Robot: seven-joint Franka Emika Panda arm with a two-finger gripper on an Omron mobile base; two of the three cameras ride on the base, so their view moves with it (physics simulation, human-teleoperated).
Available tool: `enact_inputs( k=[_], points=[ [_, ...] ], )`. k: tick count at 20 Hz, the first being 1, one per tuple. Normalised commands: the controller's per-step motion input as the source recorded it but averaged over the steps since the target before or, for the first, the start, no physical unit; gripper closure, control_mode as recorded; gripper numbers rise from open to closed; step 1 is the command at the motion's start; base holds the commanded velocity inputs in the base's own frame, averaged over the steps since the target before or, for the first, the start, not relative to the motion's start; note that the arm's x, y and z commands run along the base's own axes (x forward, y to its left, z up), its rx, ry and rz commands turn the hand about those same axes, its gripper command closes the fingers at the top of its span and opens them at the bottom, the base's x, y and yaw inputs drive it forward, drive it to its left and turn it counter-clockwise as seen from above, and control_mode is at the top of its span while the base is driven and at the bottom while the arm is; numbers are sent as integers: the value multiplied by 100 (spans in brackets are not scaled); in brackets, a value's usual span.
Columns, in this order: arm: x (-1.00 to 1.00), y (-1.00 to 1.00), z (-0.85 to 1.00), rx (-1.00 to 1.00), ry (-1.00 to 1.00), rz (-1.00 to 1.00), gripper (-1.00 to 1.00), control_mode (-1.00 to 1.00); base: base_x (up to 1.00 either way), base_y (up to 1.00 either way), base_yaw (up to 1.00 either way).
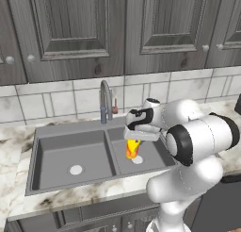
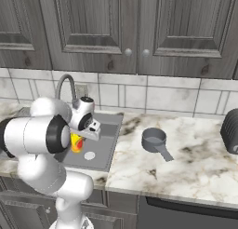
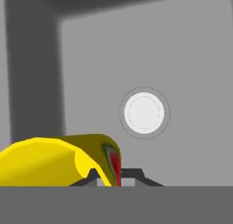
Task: Move any existing items from the left basin to the right basin for drying. Then move the measuring cup from the counter to the left basin of the sink for washing.
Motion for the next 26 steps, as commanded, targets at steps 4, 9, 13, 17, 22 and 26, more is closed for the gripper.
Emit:
enact_inputs(
  k=[4, 9, 13, 17, 22, 26],
  points=[
    [31, -12, -22, 0, 0, 0, 100, -100, 0, 0, 0],
    [18, -6, -25, -2, 0, 0, 100, -100, 0, 0, 0],
    [11, -1, -28, -4, 0, 0, 100, -100, 0, 0, 0],
    [5, 0, -19, -3, 0, 0, 100, -100, 0, 0, 0],
    [0, 0, -10, 0, 0, 0, 100, -100, 0, 0, 0],
    [0, 0, -10, 0, 0, 0, 100, -100, 0, 0, 0]
  ],
)
